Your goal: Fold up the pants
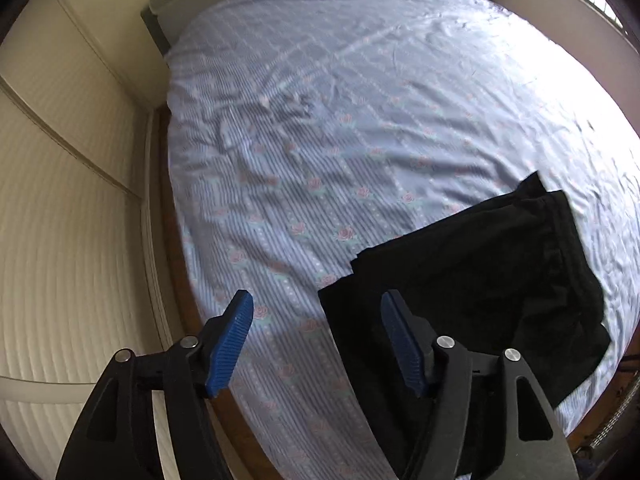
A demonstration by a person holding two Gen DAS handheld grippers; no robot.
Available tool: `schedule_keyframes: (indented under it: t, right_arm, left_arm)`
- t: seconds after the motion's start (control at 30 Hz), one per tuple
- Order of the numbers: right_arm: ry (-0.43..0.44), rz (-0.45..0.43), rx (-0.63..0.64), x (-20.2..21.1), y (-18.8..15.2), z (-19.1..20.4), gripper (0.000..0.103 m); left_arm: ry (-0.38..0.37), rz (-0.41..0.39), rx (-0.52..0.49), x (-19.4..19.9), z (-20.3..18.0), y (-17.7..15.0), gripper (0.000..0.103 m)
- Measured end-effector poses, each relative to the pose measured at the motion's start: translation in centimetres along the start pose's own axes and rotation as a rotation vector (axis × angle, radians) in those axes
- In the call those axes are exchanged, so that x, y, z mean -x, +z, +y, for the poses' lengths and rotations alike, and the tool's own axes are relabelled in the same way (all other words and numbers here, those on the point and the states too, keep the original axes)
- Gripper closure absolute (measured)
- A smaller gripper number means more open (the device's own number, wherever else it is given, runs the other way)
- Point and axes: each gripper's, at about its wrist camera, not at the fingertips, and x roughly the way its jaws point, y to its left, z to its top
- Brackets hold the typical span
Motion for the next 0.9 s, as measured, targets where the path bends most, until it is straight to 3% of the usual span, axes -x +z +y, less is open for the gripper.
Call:
schedule_keyframes:
  t: [0.07,0.13,0.23,0.37,0.5,0.67,0.9]
  right_arm:
    - [-0.028,-0.055,0.059,2.4,0.6,-0.5,0.031]
    - [-0.069,-0.125,0.138,5.6,0.8,-1.5,0.023]
    - [-0.127,-0.192,0.255,9.7,1.0,-3.5,0.021]
    - [-0.167,-0.286,0.342,16.2,1.7,-7.3,0.017]
    - [-0.163,-0.348,0.365,22.5,2.4,-12.1,0.017]
    - [-0.173,-0.419,0.417,29.7,4.0,-18.0,0.017]
    - [-0.192,-0.433,0.502,36.9,7.5,-25.2,0.017]
  left_arm:
    - [-0.013,-0.038,0.005,2.7,-0.7,-1.3,0.036]
    - [-0.016,-0.080,0.003,5.5,-2.2,-2.6,0.030]
    - [-0.017,-0.153,-0.023,9.8,-5.6,-4.9,0.023]
    - [-0.072,-0.195,-0.018,14.0,-11.4,-7.0,0.019]
    - [-0.143,-0.203,0.023,17.8,-18.2,-8.8,0.018]
    - [-0.162,-0.258,0.102,22.2,-27.7,-10.2,0.016]
    - [-0.181,-0.291,0.133,26.5,-38.2,-10.4,0.013]
